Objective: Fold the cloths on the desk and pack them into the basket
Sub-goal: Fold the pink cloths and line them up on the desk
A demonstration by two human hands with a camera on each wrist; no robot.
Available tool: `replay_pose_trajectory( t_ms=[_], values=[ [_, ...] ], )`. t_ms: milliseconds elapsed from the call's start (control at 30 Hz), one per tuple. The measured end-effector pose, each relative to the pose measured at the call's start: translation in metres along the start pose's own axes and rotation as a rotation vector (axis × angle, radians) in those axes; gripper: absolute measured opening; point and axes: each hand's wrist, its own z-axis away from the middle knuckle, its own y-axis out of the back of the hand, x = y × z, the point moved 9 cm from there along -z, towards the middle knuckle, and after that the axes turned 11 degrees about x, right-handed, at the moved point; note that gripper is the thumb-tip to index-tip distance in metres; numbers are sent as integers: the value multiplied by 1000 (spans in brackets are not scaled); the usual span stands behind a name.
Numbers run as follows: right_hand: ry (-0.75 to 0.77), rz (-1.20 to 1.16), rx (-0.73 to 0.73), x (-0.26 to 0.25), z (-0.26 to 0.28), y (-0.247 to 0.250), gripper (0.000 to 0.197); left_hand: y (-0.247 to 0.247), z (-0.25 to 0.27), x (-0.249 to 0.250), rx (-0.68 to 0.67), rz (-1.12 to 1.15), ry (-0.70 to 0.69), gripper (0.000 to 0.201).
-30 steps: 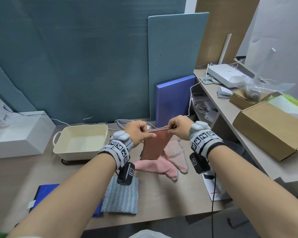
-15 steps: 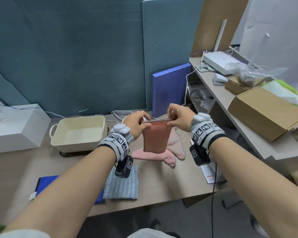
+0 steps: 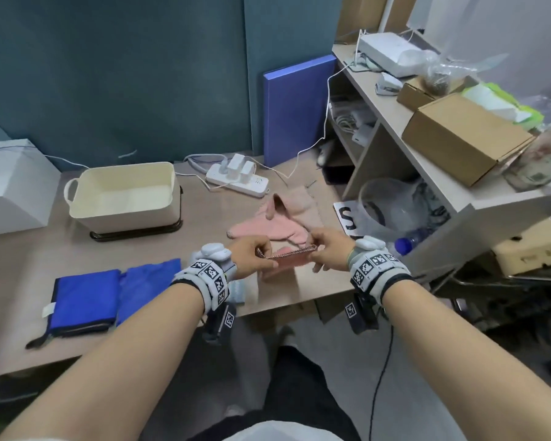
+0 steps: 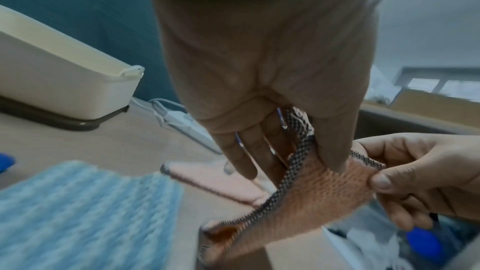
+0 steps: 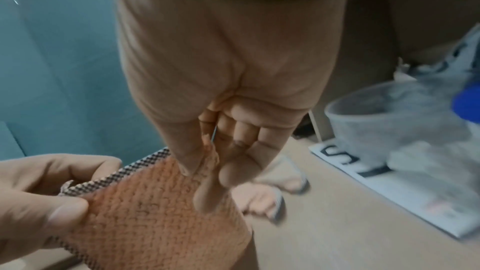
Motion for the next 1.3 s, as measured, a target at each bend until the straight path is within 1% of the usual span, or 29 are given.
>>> replay_pose_trajectory(
  t_ms=[67,133,267,367,467,567,633,733,767,800,833,900,967,1000,1067,1167,1233,1300],
  values=[
    [-53,-40,-61,24,9,-27,17,-17,9,-20,-37,-91,33,29],
    [-118,-75,-84,48,9,-42,24,-31,11,-35,-64,-124,66,29],
    [-160,-89,-63,69,-2,-55,29,-35,8,-50,-61,-163,155,28],
    [-175,-35,-34,82,-18,-64,25,-36,-3,-66,-20,-191,231,24],
    [-200,0,27,90,-27,-72,22,-40,-10,-79,35,-260,253,20],
    [-246,-22,35,102,-41,-85,17,-43,-18,-88,101,-295,276,18],
    [-257,-20,43,106,-47,-91,18,-47,-22,-92,123,-326,270,21],
    [-256,-10,82,104,-50,-91,17,-45,-24,-91,210,-343,229,35],
    [-262,-11,89,107,-50,-91,21,-46,-25,-90,222,-339,207,37],
    [-267,-14,88,108,-49,-91,27,-50,-25,-86,204,-334,176,37],
    [-280,-21,83,110,-47,-92,32,-58,-25,-84,145,-330,147,35],
    [-317,-21,62,116,-42,-93,42,-79,-20,-80,-20,-352,99,36],
    [-310,31,39,117,-39,-96,45,-97,-12,-80,-149,-419,44,44],
    [-297,62,28,117,-38,-97,44,-104,-9,-80,-181,-457,13,48],
    [-278,97,16,115,-39,-101,41,-109,-8,-81,-170,-540,-49,51],
    [-251,105,20,105,-46,-105,37,-96,-15,-81,-85,-665,-113,49],
    [-237,93,24,97,-55,-107,38,-85,-21,-85,-62,-687,-96,50],
    [-224,90,7,91,-62,-108,40,-79,-26,-87,-67,-705,-80,51]
  ],
)
